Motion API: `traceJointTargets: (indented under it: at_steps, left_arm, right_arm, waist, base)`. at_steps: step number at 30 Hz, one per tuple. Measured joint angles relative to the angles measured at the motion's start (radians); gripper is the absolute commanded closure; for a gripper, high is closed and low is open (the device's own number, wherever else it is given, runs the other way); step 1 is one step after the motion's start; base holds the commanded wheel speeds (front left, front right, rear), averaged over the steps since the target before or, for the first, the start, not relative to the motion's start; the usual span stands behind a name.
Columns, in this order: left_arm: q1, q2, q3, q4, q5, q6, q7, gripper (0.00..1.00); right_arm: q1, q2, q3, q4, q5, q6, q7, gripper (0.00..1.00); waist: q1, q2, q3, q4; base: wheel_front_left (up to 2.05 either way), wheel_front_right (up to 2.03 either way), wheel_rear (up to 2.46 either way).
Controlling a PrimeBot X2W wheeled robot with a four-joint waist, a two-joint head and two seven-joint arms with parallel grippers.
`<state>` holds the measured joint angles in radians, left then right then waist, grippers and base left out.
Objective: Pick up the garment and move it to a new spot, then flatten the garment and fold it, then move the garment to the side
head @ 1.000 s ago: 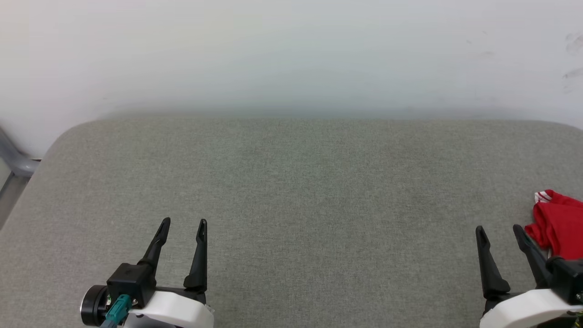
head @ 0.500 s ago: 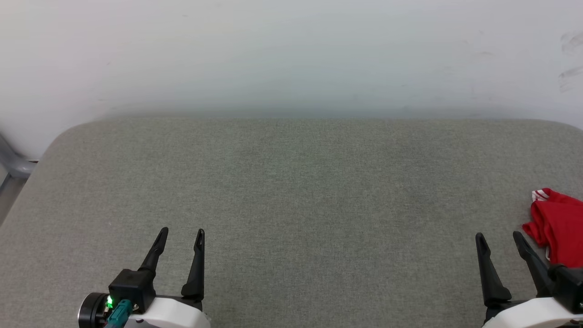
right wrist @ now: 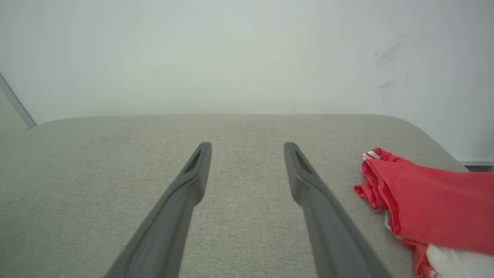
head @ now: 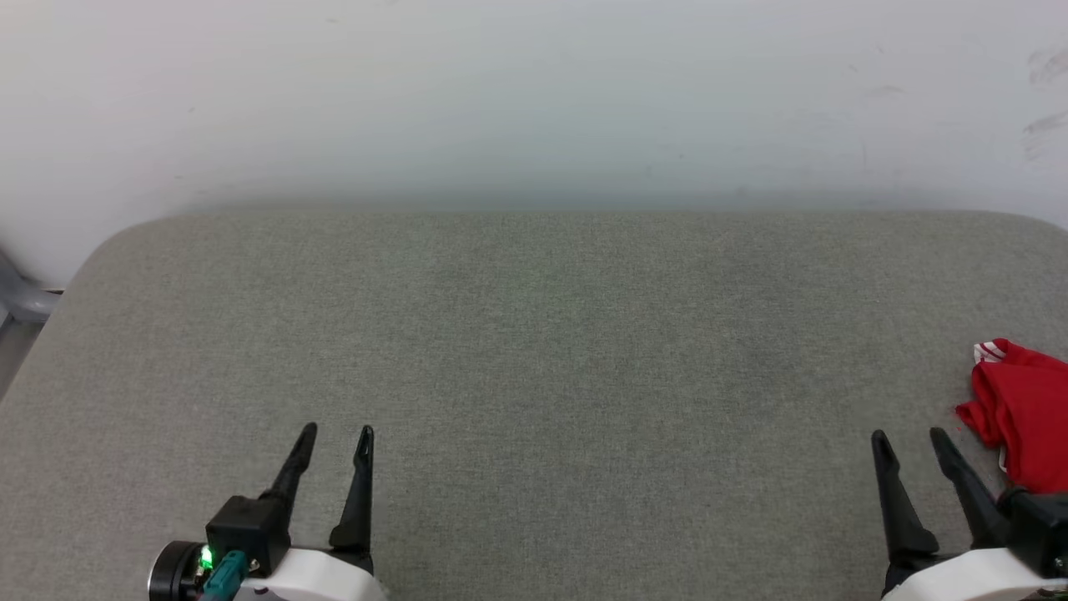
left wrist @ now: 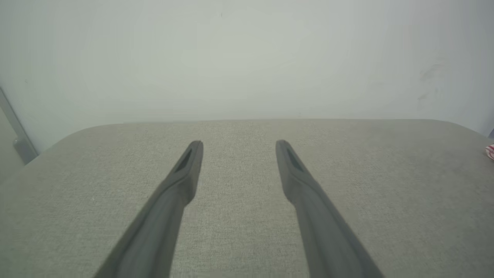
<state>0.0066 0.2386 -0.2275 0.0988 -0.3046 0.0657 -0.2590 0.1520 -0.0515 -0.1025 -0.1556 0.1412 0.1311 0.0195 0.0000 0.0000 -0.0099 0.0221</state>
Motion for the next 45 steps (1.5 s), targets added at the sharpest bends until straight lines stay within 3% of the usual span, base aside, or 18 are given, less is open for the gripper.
traceJointTargets:
  at_steps: [5, 24, 45]
  left_arm:
    - [0.030, -0.014, -0.001, 0.037, -0.021, -0.004, 0.010, 1.00]
    - [0.008, -0.053, 0.074, 0.066, -0.339, -0.048, 0.093, 1.00]
    - [-0.025, -0.087, 0.144, 0.088, -0.616, -0.090, 0.168, 1.00]
  right_arm:
    - [0.009, 0.001, 0.003, 0.045, 0.021, 0.000, 0.000, 1.00]
    - [-0.037, -0.002, 0.012, 0.132, 0.385, 0.000, 0.014, 1.00]
    - [-0.097, -0.006, 0.015, 0.208, 0.700, 0.000, 0.027, 1.00]
  waist:
    - [0.0001, 0.0000, 0.001, 0.000]
    - [0.0001, 0.0000, 0.002, -0.004]
    - [0.0001, 0.0000, 0.005, -0.007]
  base:
    - [0.00, 0.00, 0.00]
    - [0.00, 0.00, 0.00]
    - [0.00, 0.00, 0.00]
